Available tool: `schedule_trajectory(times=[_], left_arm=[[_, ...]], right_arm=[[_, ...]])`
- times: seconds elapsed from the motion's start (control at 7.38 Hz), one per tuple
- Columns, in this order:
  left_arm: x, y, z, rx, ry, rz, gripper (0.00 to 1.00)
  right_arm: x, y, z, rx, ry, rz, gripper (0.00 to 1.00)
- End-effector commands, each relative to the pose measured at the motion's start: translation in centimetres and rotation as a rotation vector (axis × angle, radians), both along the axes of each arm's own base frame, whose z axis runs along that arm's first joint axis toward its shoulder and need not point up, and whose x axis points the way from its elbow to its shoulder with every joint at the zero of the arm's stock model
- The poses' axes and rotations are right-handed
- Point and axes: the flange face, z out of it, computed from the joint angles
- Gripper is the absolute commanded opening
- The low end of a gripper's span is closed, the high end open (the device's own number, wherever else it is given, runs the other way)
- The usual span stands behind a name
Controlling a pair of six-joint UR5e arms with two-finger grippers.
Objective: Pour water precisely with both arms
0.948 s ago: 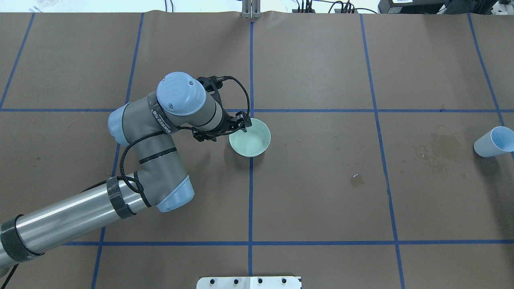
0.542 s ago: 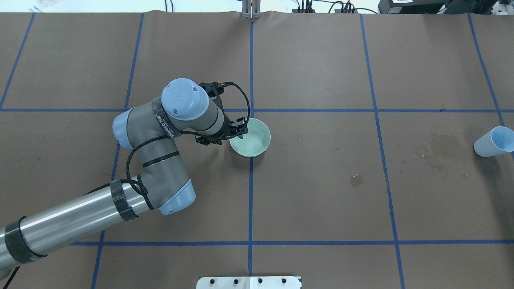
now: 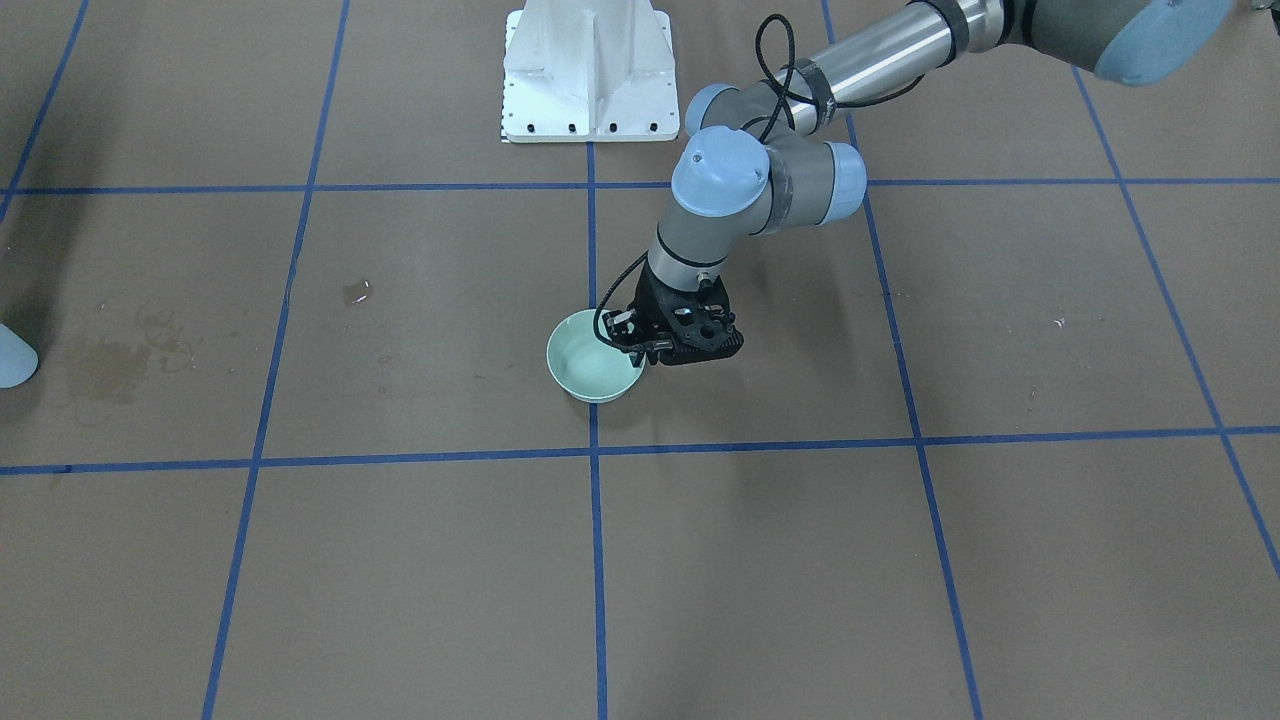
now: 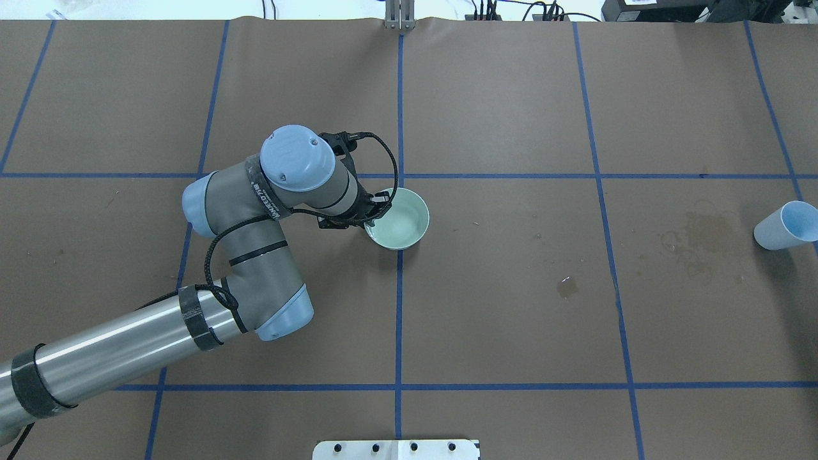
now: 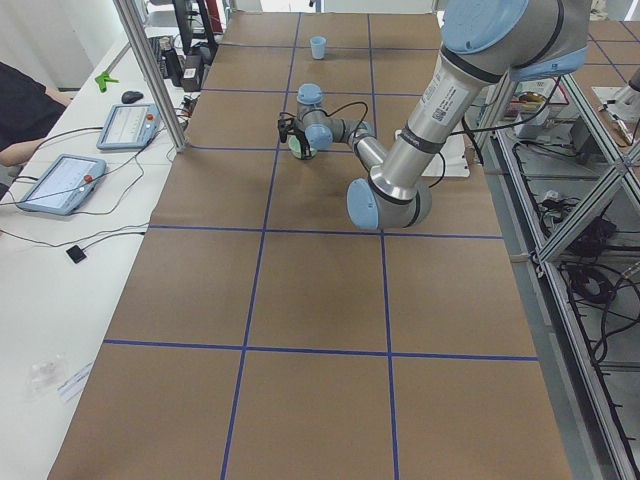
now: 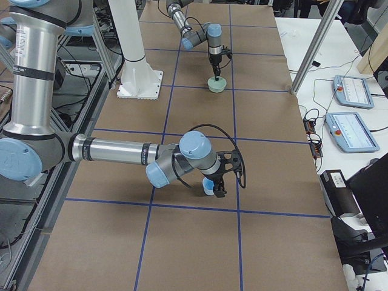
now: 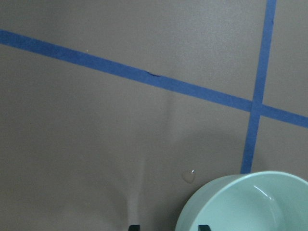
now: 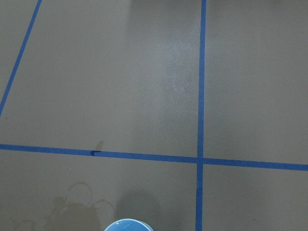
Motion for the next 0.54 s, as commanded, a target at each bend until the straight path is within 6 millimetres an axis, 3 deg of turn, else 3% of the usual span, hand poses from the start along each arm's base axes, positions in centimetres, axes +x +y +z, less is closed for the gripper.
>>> schedule_trajectory(times=[0.0,0.14,0.27,0.41], left_arm=[[0.1,0.0,-1.4,0.011,0.016,0.005,0.0],[0.0,0.0,-3.6,-0.001,0.018,0.02,0.0],[-1.7,-1.0,-5.9,-0.023,0.031,0.031,0.0],[-4.7,-2.4,-7.1,-0.04,0.04,0.022,0.0]], right_arm=[[0.0,0.0,0.1,-0.013,-0.005,-0.002,0.99],[0.0,-0.1,0.1,-0.031,-0.016,-0.007,0.99],[0.0,0.1,0.2,-0.043,-0.033,-0.015,0.99],[-0.1,0.1,0.3,-0.077,-0.036,-0.018,0.99]])
